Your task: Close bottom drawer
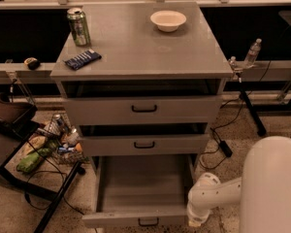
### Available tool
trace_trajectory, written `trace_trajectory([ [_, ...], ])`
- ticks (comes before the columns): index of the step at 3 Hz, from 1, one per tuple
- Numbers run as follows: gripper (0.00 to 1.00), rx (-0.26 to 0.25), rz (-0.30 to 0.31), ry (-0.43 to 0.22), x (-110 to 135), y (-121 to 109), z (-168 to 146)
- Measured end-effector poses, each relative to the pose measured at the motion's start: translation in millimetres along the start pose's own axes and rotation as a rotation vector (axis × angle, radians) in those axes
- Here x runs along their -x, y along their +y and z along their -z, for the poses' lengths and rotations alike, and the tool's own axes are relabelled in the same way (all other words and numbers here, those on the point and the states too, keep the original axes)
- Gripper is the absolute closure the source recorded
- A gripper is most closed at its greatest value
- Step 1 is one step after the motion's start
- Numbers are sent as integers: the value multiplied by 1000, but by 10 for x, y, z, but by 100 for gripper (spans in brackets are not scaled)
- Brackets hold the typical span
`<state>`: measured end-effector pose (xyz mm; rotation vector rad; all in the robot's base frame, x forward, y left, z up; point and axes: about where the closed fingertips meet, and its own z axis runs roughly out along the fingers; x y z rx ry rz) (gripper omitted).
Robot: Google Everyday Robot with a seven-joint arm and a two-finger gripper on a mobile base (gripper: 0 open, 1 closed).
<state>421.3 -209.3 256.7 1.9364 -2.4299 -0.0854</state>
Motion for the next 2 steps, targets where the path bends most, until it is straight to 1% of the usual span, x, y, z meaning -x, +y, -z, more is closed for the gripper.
trace_trajectory([
  [1, 100, 45, 1, -33, 116, 243, -532],
  [2, 100, 60, -11, -86, 289, 491, -1047],
])
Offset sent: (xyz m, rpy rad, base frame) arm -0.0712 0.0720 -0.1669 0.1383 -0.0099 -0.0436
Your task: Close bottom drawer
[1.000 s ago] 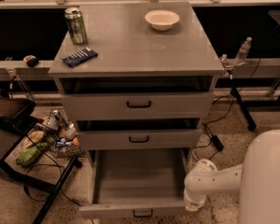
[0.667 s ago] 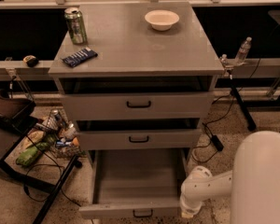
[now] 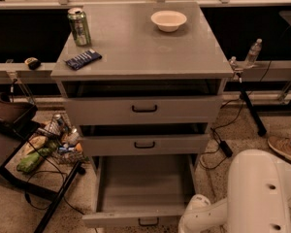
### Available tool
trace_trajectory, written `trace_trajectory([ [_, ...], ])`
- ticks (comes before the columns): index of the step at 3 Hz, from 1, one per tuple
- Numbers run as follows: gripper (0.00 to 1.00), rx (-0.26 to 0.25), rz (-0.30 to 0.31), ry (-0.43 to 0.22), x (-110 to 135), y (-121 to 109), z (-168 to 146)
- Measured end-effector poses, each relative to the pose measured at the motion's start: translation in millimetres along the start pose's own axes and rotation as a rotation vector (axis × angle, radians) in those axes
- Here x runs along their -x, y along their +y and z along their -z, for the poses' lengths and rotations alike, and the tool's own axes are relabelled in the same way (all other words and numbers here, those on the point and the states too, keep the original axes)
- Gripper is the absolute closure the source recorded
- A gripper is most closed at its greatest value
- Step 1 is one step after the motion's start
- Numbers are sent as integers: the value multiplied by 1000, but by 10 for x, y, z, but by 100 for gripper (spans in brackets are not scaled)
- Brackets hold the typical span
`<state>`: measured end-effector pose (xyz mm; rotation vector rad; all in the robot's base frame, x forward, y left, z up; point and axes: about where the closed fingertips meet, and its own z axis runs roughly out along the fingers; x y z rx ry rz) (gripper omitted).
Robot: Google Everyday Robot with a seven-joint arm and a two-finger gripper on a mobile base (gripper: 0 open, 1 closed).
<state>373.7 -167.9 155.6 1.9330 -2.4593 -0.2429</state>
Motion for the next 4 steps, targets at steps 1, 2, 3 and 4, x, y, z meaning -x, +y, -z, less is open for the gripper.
trace_trajectory([
  [1, 100, -29, -39, -56, 201, 52, -390],
  [2, 100, -126, -50, -103, 379, -114, -532],
  [3, 100, -226, -32, -125, 434, -320, -440],
  [4, 100, -325, -17, -142, 462, -529, -262],
])
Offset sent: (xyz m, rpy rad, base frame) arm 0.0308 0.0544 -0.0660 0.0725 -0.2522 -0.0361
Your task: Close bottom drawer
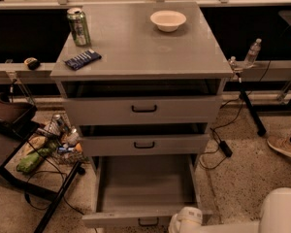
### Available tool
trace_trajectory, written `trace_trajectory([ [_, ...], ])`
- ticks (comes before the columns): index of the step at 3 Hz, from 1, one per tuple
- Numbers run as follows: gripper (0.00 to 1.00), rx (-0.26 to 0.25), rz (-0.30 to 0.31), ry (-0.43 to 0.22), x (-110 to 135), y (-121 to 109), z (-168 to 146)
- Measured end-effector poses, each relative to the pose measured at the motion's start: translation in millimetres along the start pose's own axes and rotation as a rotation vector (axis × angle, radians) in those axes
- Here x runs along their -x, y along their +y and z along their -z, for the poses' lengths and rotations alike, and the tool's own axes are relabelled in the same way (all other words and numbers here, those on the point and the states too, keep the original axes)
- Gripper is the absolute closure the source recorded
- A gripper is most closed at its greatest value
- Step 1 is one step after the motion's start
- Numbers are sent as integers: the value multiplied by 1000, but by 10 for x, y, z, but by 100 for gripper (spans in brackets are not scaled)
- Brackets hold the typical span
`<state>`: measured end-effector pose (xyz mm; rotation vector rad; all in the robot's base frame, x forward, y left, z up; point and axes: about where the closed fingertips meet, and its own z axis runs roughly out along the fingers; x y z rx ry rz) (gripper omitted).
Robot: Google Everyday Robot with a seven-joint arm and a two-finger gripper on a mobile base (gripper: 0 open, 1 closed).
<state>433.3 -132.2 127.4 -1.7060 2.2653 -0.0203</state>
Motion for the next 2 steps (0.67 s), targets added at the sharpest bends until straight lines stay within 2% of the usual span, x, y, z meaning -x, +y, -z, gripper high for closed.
trace_trajectory([
  [2, 100, -148, -16, -48, 37, -356, 254],
])
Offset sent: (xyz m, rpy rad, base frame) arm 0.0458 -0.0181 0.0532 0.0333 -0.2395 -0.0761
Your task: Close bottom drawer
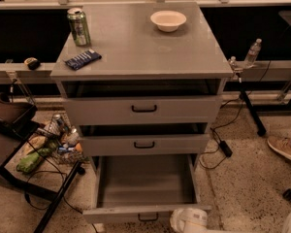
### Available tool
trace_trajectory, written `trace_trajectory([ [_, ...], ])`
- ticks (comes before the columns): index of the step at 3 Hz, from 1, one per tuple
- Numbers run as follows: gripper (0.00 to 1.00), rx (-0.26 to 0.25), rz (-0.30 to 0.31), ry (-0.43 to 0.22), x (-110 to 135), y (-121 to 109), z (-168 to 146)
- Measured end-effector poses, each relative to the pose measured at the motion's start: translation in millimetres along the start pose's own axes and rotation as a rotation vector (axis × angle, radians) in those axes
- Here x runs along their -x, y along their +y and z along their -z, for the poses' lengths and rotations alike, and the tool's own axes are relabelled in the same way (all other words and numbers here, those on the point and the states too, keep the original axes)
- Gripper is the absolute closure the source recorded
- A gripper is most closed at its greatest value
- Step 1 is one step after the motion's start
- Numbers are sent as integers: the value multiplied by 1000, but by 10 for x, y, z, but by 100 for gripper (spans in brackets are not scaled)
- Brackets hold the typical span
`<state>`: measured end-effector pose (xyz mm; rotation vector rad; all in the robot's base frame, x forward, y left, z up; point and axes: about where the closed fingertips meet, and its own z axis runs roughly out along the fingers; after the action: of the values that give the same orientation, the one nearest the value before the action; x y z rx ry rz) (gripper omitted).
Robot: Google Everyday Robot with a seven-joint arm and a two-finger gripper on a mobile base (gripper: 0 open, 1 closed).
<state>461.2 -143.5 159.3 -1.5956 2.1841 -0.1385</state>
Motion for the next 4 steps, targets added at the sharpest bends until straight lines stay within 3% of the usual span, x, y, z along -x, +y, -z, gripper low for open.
trace_trajectory([
  [1, 100, -25, -20, -46, 101, -141, -53],
  [4, 100, 40, -79, -207, 573, -627, -724],
])
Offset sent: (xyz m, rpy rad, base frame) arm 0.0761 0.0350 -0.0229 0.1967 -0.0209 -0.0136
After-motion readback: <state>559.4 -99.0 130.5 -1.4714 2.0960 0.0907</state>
